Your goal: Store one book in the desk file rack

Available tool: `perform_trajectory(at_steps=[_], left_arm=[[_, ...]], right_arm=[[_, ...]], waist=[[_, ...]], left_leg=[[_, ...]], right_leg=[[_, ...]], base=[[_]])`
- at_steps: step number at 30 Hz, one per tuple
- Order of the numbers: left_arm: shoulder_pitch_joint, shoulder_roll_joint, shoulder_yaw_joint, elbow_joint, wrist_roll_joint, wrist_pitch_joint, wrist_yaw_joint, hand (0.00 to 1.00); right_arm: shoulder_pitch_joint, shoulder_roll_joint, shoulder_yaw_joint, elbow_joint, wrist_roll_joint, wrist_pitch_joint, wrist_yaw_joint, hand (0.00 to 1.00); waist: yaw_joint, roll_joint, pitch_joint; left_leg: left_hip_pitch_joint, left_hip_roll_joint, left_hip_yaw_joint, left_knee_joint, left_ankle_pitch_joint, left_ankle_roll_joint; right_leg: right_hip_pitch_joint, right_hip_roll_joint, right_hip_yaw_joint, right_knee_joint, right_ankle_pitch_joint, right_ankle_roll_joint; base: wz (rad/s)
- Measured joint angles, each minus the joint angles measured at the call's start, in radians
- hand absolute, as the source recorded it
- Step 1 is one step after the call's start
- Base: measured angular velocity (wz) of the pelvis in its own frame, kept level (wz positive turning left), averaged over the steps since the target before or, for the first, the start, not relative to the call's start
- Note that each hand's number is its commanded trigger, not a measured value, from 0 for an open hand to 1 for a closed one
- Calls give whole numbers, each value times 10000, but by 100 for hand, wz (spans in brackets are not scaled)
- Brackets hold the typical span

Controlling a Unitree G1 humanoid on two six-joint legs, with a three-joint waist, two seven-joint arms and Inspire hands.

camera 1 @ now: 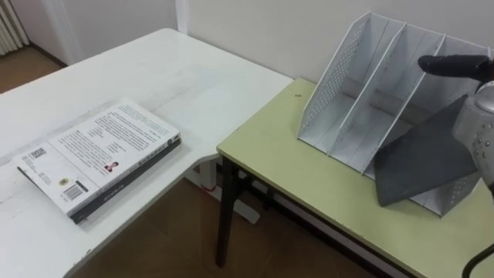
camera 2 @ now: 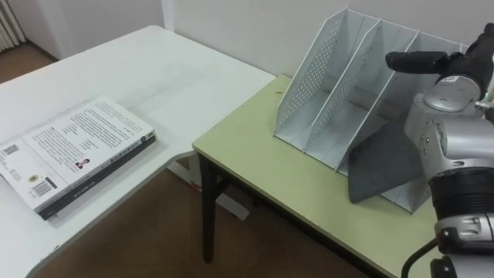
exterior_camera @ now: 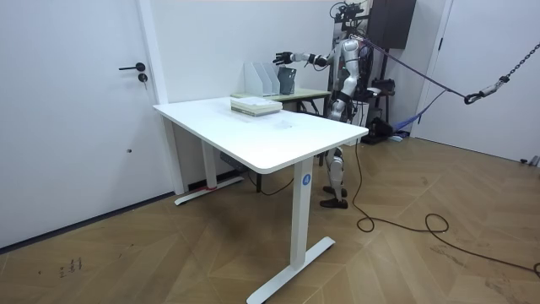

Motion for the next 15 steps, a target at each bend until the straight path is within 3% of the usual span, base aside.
perform_trajectory(at_steps=[9, 15], left_arm=[[5, 29, -3, 9, 14, -23, -9, 0], [54, 35, 0, 20, -20, -265, -27, 0]], right_arm=[[-39, -27, 114, -979, -27, -7, 9, 0], [-31, -49, 250, -3212, 75, -51, 488, 0]], waist=[[73, 55, -35], [166, 70, -21]], left_leg=[[61, 5, 28, -1, 5, -7], [88, 16, 36, 1, 6, -7]], right_leg=[[11, 15, 56, 18, 0, 0], [30, 1, 258, 19, 11, -19]], base=[[-1], [-3]])
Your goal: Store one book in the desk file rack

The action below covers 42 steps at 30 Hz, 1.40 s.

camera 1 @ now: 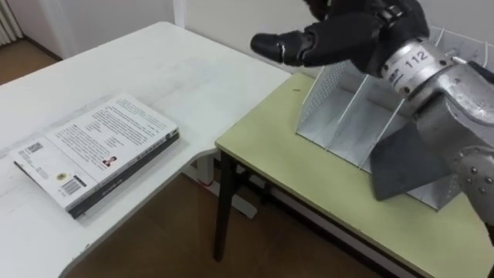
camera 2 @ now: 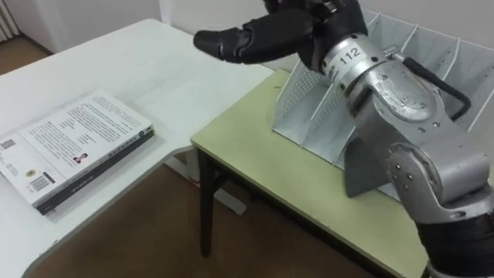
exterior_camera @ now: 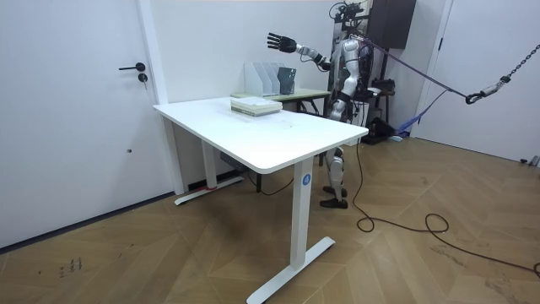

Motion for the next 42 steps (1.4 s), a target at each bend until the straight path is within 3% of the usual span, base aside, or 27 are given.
perform_trajectory(at_steps=[2, 8, 9, 11, 16, 20, 23, 27, 30, 36, 42], left_arm=[[-57, 94, -314, 103, -97, 12, -37, 0], [-704, 243, -830, 710, -1, -32, -227, 0], [-775, 240, -921, 787, -54, -72, -228, 0], [-956, 208, -1028, 929, -103, -103, -243, 0], [-962, 104, -1005, 1227, -132, -299, -211, 0], [-895, -139, -947, 1287, -121, -539, -107, 0], [-670, -322, -890, 1334, -205, -744, 67, 0], [-395, -466, -741, 1430, -465, -971, 247, 0], [-142, -529, -319, 1529, -455, -1199, 278, 0], [-25, -664, 218, 1840, -436, -1212, 402, 0], [35, -711, 606, 1937, -395, -1139, 425, 0]], right_arm=[[535, 12, 725, -51, -329, -59, 1000, 0], [2702, 32, 2233, 56, -1415, -35, 2945, 0], [3029, 72, 2360, 401, -1755, -110, 3278, 0], [3720, 131, 2357, 906, -2321, -116, 3470, 0], [5617, 408, 2303, 2243, -3645, -239, 3880, 0], [6659, 1255, 1474, 4698, -4514, -366, 3399, 0], [7101, 1809, 769, 6527, -4864, -943, 2602, 0], [7404, 2092, 232, 9381, -5120, -1659, 1357, 0], [7602, 2299, -413, 11162, -5160, -1843, 798, 0], [7659, 2582, -1312, 12680, -5125, -2413, 349, 0], [7614, 2595, -1420, 13170, -4714, -2477, 139, 0]], waist=[[41, 35, -34], [357, 73, -7], [381, 144, 40], [521, 165, 56], [560, 279, 39], [458, 513, -3], [214, 775, -75], [63, 847, -117], [-33, 795, -91], [-116, 738, -41], [-105, 726, -31]], left_leg=[[118, 10, 73, -19, 1, -2], [153, 23, 158, -52, 1, -2], [173, 27, 178, -43, 1, -2], [269, 27, 220, -53, -2, -1], [246, 31, 210, -89, -45, 15], [262, 24, 229, -55, -44, 19], [303, 15, 259, -107, -44, 19], [348, -8, 244, -73, -38, 18], [534, -39, 265, -112, -39, 20], [684, -65, 242, -208, -43, 24], [673, -84, 227, -305, -45, 25]], right_leg=[[17, 24, 192, -1, 0, 0], [12, 42, 324, 14, 0, 0], [55, 43, 359, 17, 1, 0], [146, 40, 361, 9, 3, 2], [152, 37, 352, 10, 5, 6], [158, 22, 349, 18, 11, 14], [203, 17, 357, 4, 5, 18], [280, 33, 430, -174, 1, 19], [404, 25, 485, -230, -71, 74], [531, 45, 537, -340, -72, 106], [516, 50, 532, -368, -72, 114]], base=[[-10], [-4], [0], [0], [0], [0], [0], [-2], [2], [-1], [2]])
